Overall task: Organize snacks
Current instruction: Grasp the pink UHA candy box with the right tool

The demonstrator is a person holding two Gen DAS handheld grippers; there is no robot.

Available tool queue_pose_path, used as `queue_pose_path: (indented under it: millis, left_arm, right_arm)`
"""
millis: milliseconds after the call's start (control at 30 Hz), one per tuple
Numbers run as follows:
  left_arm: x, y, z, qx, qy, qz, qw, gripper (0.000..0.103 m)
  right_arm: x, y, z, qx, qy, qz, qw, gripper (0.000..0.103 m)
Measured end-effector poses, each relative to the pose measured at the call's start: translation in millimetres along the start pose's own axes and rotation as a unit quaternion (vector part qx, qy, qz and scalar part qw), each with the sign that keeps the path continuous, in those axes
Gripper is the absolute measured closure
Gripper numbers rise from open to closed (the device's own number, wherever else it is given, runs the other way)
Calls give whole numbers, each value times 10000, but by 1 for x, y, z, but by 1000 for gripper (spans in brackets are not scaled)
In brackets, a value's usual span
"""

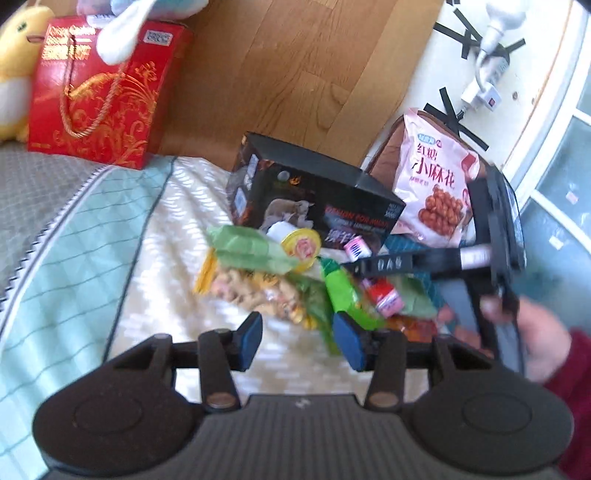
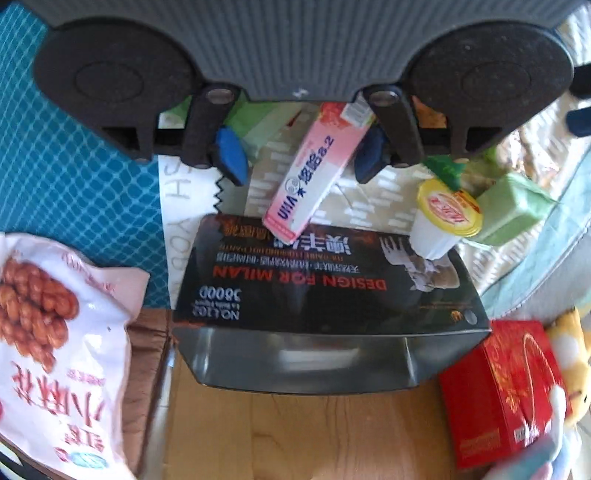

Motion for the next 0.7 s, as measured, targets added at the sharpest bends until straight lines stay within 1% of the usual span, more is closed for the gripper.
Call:
queue_pose_path:
  millis: [67,100,133,167,200,233,300,400,467,500,533,600,633,667,700]
  left_arm:
    - [-5,-6,-1,58,89,33,9999,58]
    - [-8,-8,-1,79,117,50,9999,58]
    - [-10,-9,-3,95,135,69,9998,58]
    - [-12,-10,-4,105,159,96,9998,58]
    - [-15,-11,-6,100,180,125,9997,58]
    - [-18,-12,-9,66,196,154,9997,58]
    - [-23,-14,-17,-47,238,196,9995,58]
    - [-29,-14,-31,-262,336,253,9988,58]
    - [-34,-15,-40,-396,386,311,9980,58]
    - [-36,-15,-44,-448,412,349,9975,58]
    - [-39,-15,-47,-484,436,381,9971,58]
    - [-42,-17,-53,-556,484,413,9964,58]
    - [-43,-18,-55,-580,500,416,9962,58]
    - [-44,-19,-57,-603,520,409,9960,58]
    - [-44,-20,-59,-623,531,394,9959,58]
  right_arm:
    - [6,8,5,51,27,-184,9998,35]
    - [6,9,5,25,20,-253,9997,39]
    - [5,10,3,-9,12,-287,9996,47]
    - [1,9,1,-70,60,-285,9996,64]
    - [1,11,-4,-132,35,-275,9995,70]
    - [-5,8,-8,-237,47,-200,9995,72]
    - [-18,0,-19,-558,4,119,9984,75]
    - [-48,-13,-35,-1003,-87,821,9915,77]
    - [-70,-21,-47,-1361,-21,1277,9824,77]
    - [-78,-25,-54,-1560,46,1426,9774,77]
    - [-85,-32,-63,-1801,111,1534,9715,77]
    - [-93,-48,-78,-2267,329,1612,9600,77]
    - [-96,-57,-87,-2529,470,1633,9525,77]
    - [-98,-70,-97,-2891,555,1704,9404,77]
    - [-98,-82,-105,-3240,549,1765,9278,76]
Point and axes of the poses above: each gripper's, at about its wrist camera, not at the fingertips, and x roughly the way its jaws point, z to its right, y to its top, the point moved 4 cm from there along x, roughly the way its jaws point, and after that the axes turned 5 degrees about x, right-handed, at the moved point
